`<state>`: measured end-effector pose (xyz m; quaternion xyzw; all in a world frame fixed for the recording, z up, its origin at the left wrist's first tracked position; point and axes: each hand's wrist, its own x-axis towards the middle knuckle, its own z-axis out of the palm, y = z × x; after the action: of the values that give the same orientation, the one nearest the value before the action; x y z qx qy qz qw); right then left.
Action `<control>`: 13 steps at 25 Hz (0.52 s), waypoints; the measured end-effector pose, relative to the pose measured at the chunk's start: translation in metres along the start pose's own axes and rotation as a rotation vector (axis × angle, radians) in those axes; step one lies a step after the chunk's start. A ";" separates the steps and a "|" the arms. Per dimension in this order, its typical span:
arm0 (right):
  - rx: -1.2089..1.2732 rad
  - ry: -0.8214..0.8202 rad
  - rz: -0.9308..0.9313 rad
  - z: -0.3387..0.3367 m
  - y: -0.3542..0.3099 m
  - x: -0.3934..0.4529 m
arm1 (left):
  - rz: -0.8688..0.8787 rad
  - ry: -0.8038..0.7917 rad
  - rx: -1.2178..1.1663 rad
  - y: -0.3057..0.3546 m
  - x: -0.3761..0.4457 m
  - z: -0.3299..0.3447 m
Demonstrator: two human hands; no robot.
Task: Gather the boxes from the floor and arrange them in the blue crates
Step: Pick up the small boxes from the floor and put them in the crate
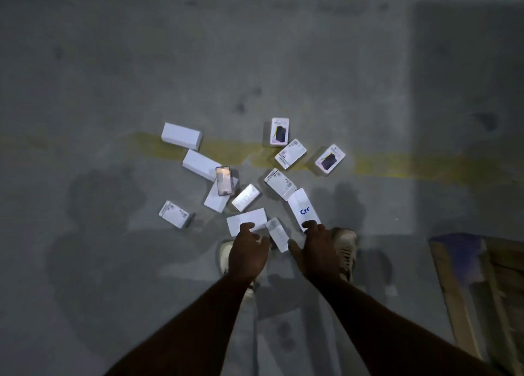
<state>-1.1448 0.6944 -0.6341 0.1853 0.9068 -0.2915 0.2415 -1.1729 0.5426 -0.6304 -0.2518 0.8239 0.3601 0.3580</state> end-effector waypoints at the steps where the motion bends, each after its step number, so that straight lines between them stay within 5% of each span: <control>1: 0.015 -0.029 0.006 0.020 0.016 0.019 | -0.029 -0.008 0.004 -0.007 0.022 0.020; 9: 0.057 -0.239 0.070 0.172 0.121 0.135 | -0.271 -0.027 -0.031 -0.087 0.164 0.146; 13: 0.044 -0.390 0.102 0.240 0.142 0.155 | -0.443 -0.050 -0.287 -0.111 0.202 0.178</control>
<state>-1.1242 0.6846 -0.9528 0.1762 0.8257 -0.3289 0.4230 -1.1503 0.5803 -0.9182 -0.4652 0.6800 0.3921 0.4092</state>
